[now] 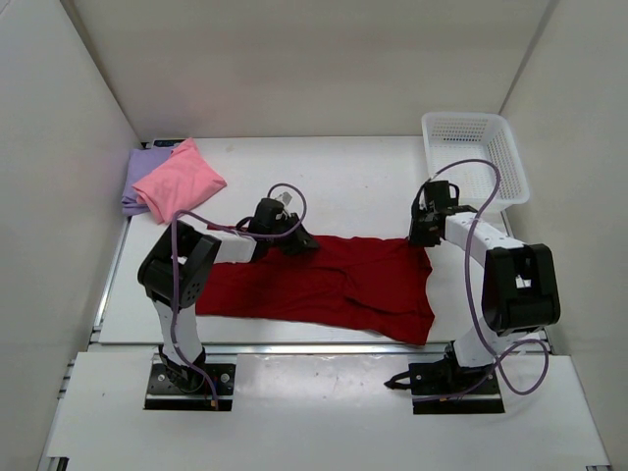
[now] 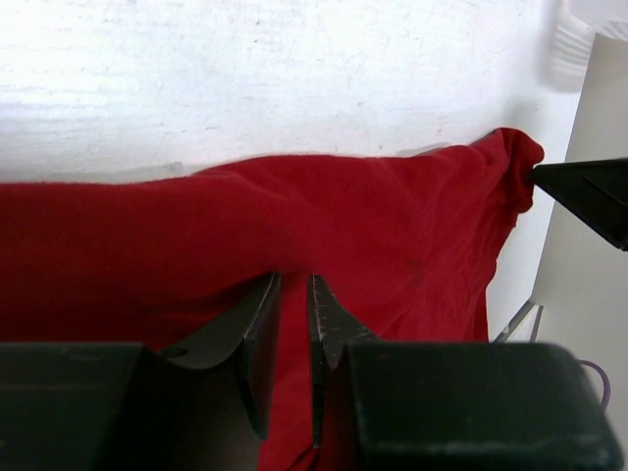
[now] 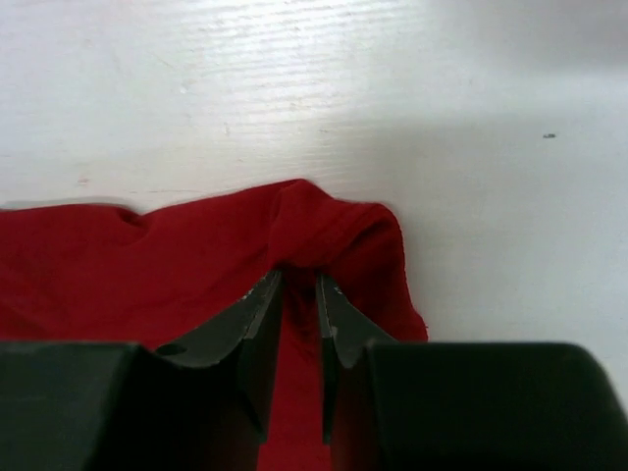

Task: Fold and stack the t-shirts
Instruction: Fold the other side of the tshirt into a rectangle

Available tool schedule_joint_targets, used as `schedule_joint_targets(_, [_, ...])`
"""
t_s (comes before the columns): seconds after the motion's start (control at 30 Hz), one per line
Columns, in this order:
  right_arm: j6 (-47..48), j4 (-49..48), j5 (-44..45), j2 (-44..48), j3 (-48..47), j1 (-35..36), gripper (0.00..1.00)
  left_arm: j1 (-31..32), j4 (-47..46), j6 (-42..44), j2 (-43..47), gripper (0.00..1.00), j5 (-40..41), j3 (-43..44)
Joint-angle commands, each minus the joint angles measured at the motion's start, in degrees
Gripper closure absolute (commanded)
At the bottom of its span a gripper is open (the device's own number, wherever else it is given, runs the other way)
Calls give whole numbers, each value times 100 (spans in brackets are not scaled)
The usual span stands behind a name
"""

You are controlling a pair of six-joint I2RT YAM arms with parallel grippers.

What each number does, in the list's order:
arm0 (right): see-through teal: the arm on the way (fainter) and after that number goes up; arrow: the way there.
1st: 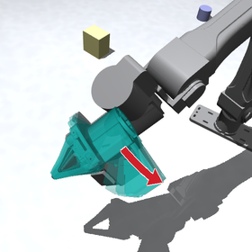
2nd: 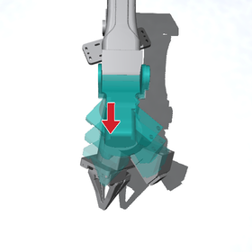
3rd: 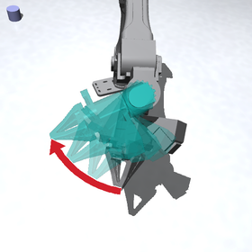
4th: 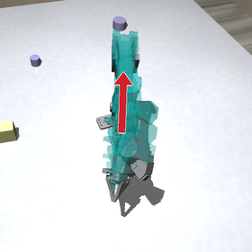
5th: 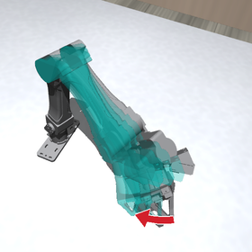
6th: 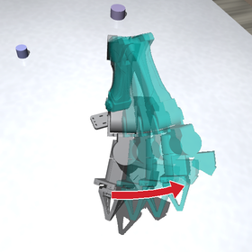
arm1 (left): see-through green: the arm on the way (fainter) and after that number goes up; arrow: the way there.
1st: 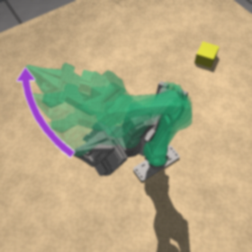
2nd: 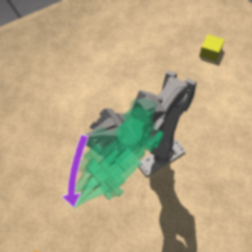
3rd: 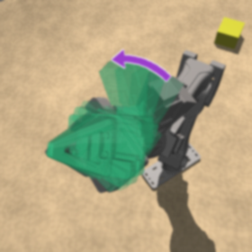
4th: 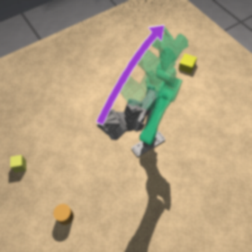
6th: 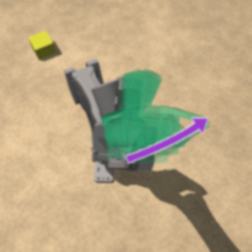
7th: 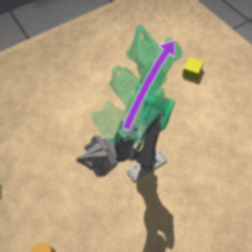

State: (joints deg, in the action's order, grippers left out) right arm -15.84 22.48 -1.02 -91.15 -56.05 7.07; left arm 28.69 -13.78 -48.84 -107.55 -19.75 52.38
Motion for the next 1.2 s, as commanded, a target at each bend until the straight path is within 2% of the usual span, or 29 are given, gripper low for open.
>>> schedule_joint_targets(0.0, [63,28,-48,-43,-160,-83,82,-117,-283,-64,173,72,-117,-123])
schedule_joint_targets(0.13, [54,46,-40,115,-161,-57,74,-109,-292,-38,173,73,-153,-132])
schedule_joint_targets(0.27, [63,54,-214,-6,-204,-170,88,-170,-291,-20,181,72,-126,-149])
schedule_joint_targets(0.43, [28,-16,-461,-34,-151,-223,85,-197,-380,-82,173,73,-152,-246])
schedule_joint_targets(0.5, [2,54,-400,-95,-187,-224,98,-241,-353,-91,155,73,-187,-255])
schedule_joint_targets(0.53, [19,3,-399,-87,-187,-241,100,-241,-379,-91,155,73,-135,-281])
schedule_joint_targets(0.87, [-280,-51,-338,-113,358,-856,100,-496,-564,-266,173,73,-187,-589])
schedule_joint_targets(1.03, [-306,-86,-294,-166,323,-883,100,-513,-626,-302,217,73,-318,-633])
schedule_joint_targets(1.17, [-289,-121,-408,71,244,-848,82,-513,-722,-381,453,74,-354,-624])
